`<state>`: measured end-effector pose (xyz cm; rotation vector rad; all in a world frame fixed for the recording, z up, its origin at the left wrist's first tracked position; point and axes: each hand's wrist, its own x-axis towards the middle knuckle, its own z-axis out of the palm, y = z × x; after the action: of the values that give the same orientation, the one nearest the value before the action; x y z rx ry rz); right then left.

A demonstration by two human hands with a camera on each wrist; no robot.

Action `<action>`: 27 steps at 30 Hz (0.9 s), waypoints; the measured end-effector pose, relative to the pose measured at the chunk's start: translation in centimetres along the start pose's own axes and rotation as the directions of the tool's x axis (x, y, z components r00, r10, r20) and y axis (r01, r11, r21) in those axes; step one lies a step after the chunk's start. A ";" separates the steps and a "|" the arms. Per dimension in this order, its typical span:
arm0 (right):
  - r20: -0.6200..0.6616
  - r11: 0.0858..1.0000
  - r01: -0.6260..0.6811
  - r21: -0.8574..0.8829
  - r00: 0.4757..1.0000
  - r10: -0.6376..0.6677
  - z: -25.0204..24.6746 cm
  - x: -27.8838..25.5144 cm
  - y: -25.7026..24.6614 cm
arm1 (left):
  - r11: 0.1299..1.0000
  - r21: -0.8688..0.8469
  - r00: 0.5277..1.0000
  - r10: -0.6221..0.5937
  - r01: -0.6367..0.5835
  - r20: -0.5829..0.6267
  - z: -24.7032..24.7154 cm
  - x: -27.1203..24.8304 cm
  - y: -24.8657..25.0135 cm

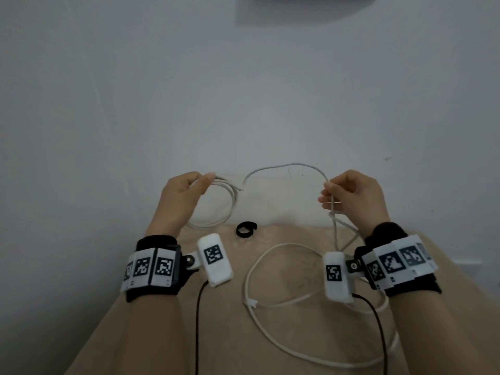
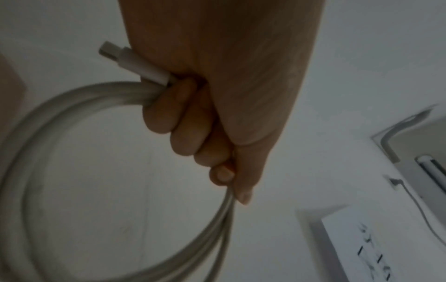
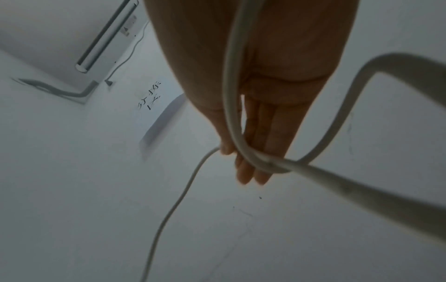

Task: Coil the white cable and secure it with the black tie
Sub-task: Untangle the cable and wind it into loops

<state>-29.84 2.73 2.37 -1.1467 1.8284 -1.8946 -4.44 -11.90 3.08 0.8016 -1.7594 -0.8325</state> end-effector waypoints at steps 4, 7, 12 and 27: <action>-0.148 0.940 -0.035 -0.338 0.989 -0.016 -0.6 0.2 0.8 | 0.956 -0.287 0.993 0.085 -0.059 0.080 -1.3 -0.5 1.8; -0.104 0.749 -0.051 -0.660 0.994 -0.024 -0.2 0.0 1.0 | 0.914 -0.398 0.975 0.149 -0.073 0.163 -1.5 -0.7 3.0; 0.152 0.664 0.268 -0.698 0.962 -0.229 1.8 -0.3 0.6 | 0.924 -0.382 0.979 0.084 -0.006 0.188 0.3 -0.4 3.6; 0.267 0.984 0.167 0.055 0.947 -0.175 5.0 -2.3 -1.2 | 0.912 -0.372 0.974 -0.101 0.172 0.203 3.1 -0.5 3.4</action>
<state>-24.53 0.93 2.15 -1.5137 1.5902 -1.7416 -7.69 -9.06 4.78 0.6019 -1.6268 -1.3364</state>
